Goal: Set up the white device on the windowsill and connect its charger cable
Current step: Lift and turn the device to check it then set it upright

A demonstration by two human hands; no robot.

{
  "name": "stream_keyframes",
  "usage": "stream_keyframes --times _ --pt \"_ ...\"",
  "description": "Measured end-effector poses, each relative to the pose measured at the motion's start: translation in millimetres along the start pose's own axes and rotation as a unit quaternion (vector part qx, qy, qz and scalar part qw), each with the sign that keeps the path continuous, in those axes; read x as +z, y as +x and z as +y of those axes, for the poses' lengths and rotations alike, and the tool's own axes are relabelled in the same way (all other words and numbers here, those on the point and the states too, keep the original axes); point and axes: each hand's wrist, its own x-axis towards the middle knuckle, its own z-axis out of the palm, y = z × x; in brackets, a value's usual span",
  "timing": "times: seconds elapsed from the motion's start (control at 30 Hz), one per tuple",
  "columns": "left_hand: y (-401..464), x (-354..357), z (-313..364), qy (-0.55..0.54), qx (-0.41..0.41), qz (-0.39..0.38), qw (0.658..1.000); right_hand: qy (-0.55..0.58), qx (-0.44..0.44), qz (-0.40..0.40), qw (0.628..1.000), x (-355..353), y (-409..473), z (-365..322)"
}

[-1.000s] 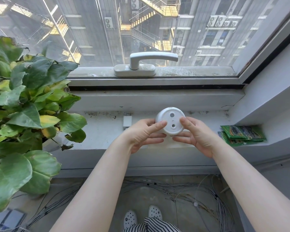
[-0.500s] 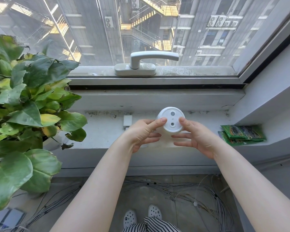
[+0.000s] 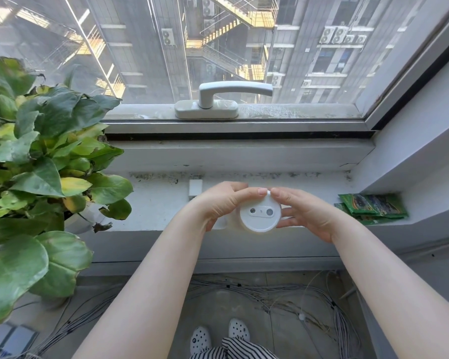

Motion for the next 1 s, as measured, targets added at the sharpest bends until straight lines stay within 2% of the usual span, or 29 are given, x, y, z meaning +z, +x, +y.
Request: stream_keyframes --times 0.23,0.5,0.73,1.0 --pt "3 6 4 -0.036 -0.006 0.068 0.997 0.103 0.015 -0.019 0.994 1 -2 6" --pt "-2 9 -14 -0.216 -0.026 0.033 0.976 0.296 0.007 0.084 0.952 7 2 11" --pt "2 6 -14 -0.279 -0.026 0.056 0.958 0.233 0.025 0.107 0.966 4 1 10" --pt "4 11 -15 -0.256 -0.026 0.064 0.964 0.203 0.01 0.13 0.971 -6 1 14"
